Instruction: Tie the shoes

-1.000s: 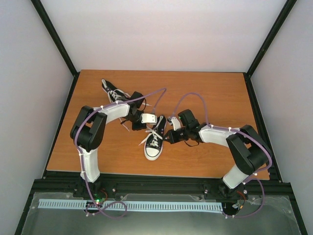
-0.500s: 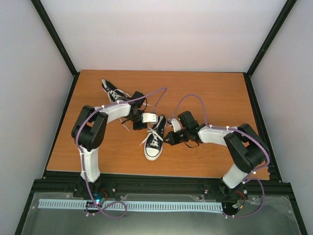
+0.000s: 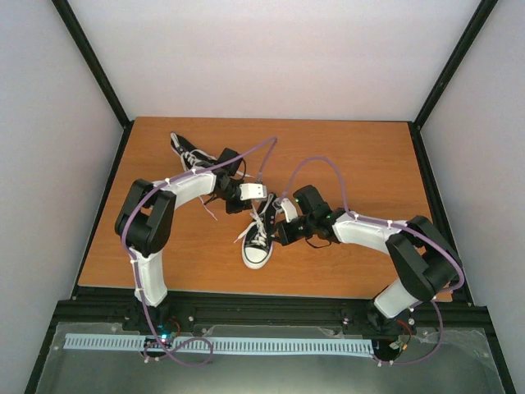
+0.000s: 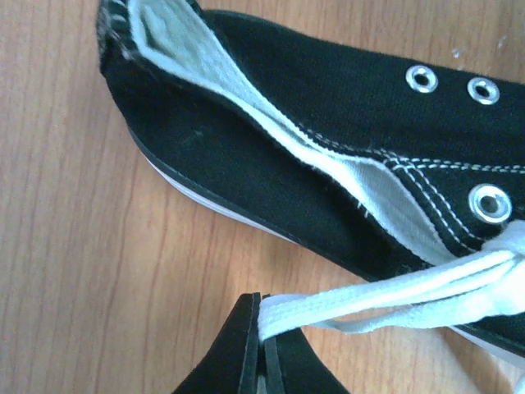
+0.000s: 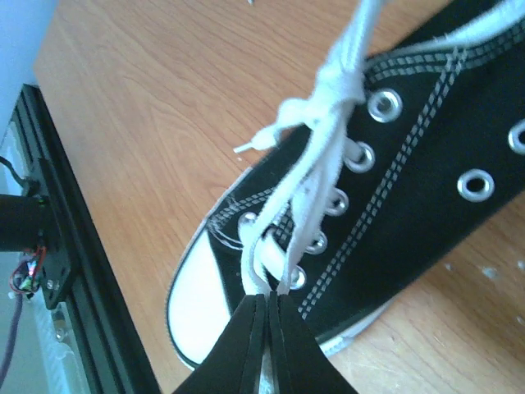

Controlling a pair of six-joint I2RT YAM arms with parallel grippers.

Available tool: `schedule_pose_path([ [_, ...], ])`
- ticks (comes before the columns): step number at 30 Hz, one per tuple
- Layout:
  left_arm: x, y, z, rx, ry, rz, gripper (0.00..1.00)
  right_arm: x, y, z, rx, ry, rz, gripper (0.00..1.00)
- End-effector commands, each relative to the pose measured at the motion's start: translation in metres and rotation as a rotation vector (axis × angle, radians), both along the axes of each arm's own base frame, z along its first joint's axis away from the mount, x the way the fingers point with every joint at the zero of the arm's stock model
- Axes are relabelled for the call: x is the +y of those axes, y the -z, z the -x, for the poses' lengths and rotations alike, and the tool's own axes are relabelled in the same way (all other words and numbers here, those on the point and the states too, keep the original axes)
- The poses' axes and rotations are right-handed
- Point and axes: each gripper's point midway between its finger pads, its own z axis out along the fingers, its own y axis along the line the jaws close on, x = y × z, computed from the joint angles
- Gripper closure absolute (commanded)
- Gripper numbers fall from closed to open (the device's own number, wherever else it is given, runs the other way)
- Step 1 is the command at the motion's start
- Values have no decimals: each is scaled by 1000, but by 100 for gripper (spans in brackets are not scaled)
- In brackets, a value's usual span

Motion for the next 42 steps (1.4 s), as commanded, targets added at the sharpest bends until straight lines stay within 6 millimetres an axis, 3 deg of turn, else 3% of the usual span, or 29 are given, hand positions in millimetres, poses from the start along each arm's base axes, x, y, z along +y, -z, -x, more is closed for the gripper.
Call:
schedule_pose_path([
  [1,-15,-24,-19,-74,-19,73,99,6,-21,-2,-24,2,-37,97],
  [8,-13,-11,-36,-90,-84,39,99,3,13,16,56,8,-5,97],
  [16,-11,-2,-41,-86,-106,14,99,-2,24,19,64,12,24,97],
  [20,-15,-8,-32,-51,-79,36,99,-2,16,11,19,18,43,97],
  [23,-13,-21,-36,-67,-82,39,79,-4,4,0,-43,28,71,95],
  [25,-8,-30,-44,-103,-91,29,65,-8,0,-4,-63,36,93,85],
  [33,21,-55,-47,-130,-62,15,56,-24,-25,-22,-138,93,94,64],
  [35,26,-58,-41,-112,-39,20,57,-27,-28,-27,-151,102,97,58],
  [38,19,-55,-2,-36,77,56,62,-29,-30,-33,-160,116,101,50],
  [42,3,-30,31,-74,191,33,63,-27,-29,-36,-155,114,93,47],
])
